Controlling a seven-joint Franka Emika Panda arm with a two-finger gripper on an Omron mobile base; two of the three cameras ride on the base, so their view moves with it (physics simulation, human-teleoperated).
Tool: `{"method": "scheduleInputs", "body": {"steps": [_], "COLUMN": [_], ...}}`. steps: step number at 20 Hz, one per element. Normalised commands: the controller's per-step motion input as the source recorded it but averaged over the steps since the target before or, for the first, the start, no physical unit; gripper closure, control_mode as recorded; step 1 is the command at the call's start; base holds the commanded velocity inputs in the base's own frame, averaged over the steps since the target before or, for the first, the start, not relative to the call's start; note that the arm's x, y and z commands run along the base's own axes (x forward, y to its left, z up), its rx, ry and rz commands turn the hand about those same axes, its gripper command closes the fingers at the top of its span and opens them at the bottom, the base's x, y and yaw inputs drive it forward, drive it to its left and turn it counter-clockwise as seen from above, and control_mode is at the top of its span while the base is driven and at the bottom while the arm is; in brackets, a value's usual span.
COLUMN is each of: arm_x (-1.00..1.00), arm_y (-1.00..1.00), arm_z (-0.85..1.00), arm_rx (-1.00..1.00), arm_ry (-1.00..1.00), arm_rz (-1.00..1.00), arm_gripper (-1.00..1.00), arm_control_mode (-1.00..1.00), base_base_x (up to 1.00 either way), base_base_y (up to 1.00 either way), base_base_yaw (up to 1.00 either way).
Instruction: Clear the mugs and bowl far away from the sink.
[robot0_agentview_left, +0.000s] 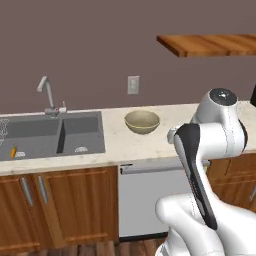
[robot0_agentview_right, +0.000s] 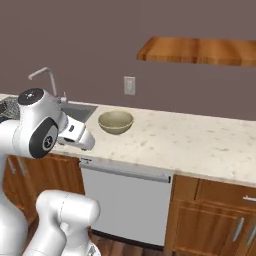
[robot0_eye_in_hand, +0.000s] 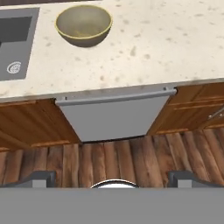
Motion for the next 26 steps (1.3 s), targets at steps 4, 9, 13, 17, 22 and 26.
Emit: {"method": "scheduleInputs", "body": {"steps": [4,9,13,17,22,26], "arm_x": [0.00,0.00,0.00,0.00,0.00,0.00], "arm_y": [0.00,0.00,0.00,0.00,0.00,0.00], "arm_z": [0.00,0.00,0.00,0.00,0.00,0.00], "arm_rx": [0.00,0.00,0.00,0.00,0.00,0.00], "arm_ry": [0.00,0.00,0.00,0.00,0.00,0.00], "arm_rz": [0.00,0.00,0.00,0.00,0.00,0.00], "arm_gripper": [-1.00,-1.00,-1.00,-1.00,-1.00,-1.00], "arm_control_mode": [1.00,1.00,1.00,1.00,1.00,1.00], "base_base_x": [1.00,1.00,1.00,1.00,1.00,0.98], "base_base_y": [0.31,0.28,0.37,0.36,0.45,0.38], "base_base_yaw": [-0.05,-0.18,-0.29,-0.31,-0.48,-0.33]}}
